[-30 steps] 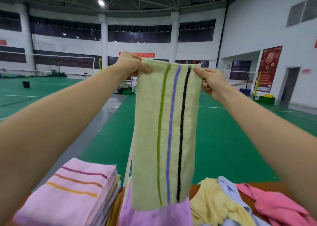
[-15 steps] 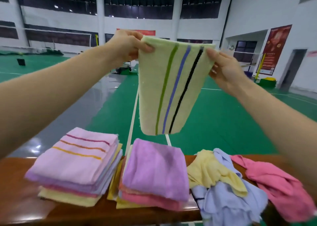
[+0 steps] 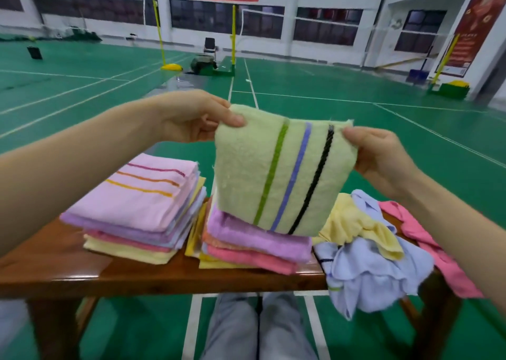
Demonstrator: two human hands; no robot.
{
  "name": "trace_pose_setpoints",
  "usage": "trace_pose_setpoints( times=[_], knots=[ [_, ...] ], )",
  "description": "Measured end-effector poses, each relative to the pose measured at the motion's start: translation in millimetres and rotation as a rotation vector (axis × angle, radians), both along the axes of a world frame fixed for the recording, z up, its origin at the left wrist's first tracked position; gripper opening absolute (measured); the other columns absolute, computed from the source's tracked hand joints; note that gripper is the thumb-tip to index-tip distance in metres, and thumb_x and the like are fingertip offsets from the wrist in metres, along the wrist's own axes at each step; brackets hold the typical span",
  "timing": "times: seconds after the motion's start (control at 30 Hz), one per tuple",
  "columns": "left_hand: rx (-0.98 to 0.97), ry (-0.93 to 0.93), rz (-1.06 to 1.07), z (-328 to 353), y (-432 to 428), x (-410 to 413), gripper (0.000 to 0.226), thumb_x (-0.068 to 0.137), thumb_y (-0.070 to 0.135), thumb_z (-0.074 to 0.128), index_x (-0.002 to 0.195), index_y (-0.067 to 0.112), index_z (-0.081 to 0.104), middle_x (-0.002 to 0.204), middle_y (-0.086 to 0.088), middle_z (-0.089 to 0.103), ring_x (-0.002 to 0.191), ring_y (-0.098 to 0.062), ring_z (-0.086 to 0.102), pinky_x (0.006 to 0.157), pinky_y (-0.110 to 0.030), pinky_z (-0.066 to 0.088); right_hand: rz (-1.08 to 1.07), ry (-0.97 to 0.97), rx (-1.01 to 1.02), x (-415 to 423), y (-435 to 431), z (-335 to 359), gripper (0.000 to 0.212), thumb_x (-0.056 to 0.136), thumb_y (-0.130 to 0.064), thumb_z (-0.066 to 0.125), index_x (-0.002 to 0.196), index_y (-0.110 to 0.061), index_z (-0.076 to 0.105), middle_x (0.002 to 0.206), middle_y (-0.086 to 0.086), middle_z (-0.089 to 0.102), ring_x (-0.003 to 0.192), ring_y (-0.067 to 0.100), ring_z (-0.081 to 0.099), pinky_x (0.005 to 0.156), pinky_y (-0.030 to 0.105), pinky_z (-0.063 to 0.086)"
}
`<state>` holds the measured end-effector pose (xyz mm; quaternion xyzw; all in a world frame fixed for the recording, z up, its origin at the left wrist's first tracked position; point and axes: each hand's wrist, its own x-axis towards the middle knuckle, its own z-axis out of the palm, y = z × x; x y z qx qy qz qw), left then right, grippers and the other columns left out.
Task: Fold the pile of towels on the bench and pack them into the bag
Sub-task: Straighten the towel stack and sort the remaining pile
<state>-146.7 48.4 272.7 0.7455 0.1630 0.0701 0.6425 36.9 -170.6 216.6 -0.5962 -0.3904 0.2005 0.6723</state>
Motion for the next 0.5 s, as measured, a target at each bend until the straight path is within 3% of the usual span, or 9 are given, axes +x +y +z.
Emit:
trace_pose_setpoints(
  times=[0.1, 0.2, 0.3, 0.4, 0.5],
  knots=[
    [-0.017, 0.120, 0.009, -22.2, 16.2, 20.3, 0.035, 0.054, 0.011, 0.072, 0.087, 0.009, 0.059, 0.068, 0.005, 0.069, 0.054, -0.003, 0.064, 0.054, -0.011, 0.053, -0.018, 0.074, -0.117, 7.8, 11.9, -25.9, 0.039, 0.049, -0.042, 0.079, 0.071, -0.010, 0.073, 0.069, -0.002, 0.068, 0.061, 0.010, 0.059, 0.057, 0.018, 0.050],
    [0.038, 0.233, 0.118, -53.7, 29.1, 47.7, 0.030, 0.074, 0.004, 0.069, 0.101, 0.007, 0.056, 0.076, 0.000, 0.066, 0.057, -0.007, 0.062, 0.047, -0.013, 0.051, -0.123, 0.080, -0.265, 20.5, 28.6, -52.5, 0.014, 0.074, -0.025, 0.071, 0.075, -0.011, 0.070, 0.070, 0.000, 0.067, 0.064, 0.013, 0.057, 0.057, 0.018, 0.049],
    [0.149, 0.269, 0.251, -87.1, 35.6, 73.9, 0.032, 0.082, 0.003, 0.067, 0.112, 0.009, 0.054, 0.079, -0.002, 0.059, 0.065, -0.010, 0.055, 0.044, -0.015, 0.050, -0.263, 0.046, -0.347, 38.7, 49.5, -76.6, 0.017, 0.085, -0.020, 0.065, 0.075, -0.008, 0.067, 0.074, 0.005, 0.065, 0.064, 0.016, 0.058, 0.054, 0.018, 0.050],
    [0.337, 0.222, 0.387, -119.3, 38.6, 93.4, 0.028, 0.085, -0.001, 0.060, 0.112, 0.003, 0.058, 0.082, -0.007, 0.058, 0.071, -0.018, 0.056, 0.061, -0.025, 0.050, -0.375, -0.095, -0.497, 49.3, 70.6, -100.7, 0.026, 0.087, -0.025, 0.063, 0.071, -0.005, 0.060, 0.065, 0.010, 0.051, 0.061, 0.022, 0.049, 0.057, 0.032, 0.045],
    [0.624, 0.260, 0.449, -139.7, 35.9, 100.6, 0.032, 0.085, 0.002, 0.050, 0.116, 0.008, 0.057, 0.113, -0.014, 0.061, 0.101, -0.029, 0.057, 0.084, -0.032, 0.045, -0.469, -0.198, -0.570, 45.8, 84.1, -116.9, 0.029, 0.090, -0.026, 0.057, 0.066, -0.010, 0.050, 0.064, 0.004, 0.047, 0.070, 0.023, 0.046, 0.060, 0.032, 0.035]
  ],
)
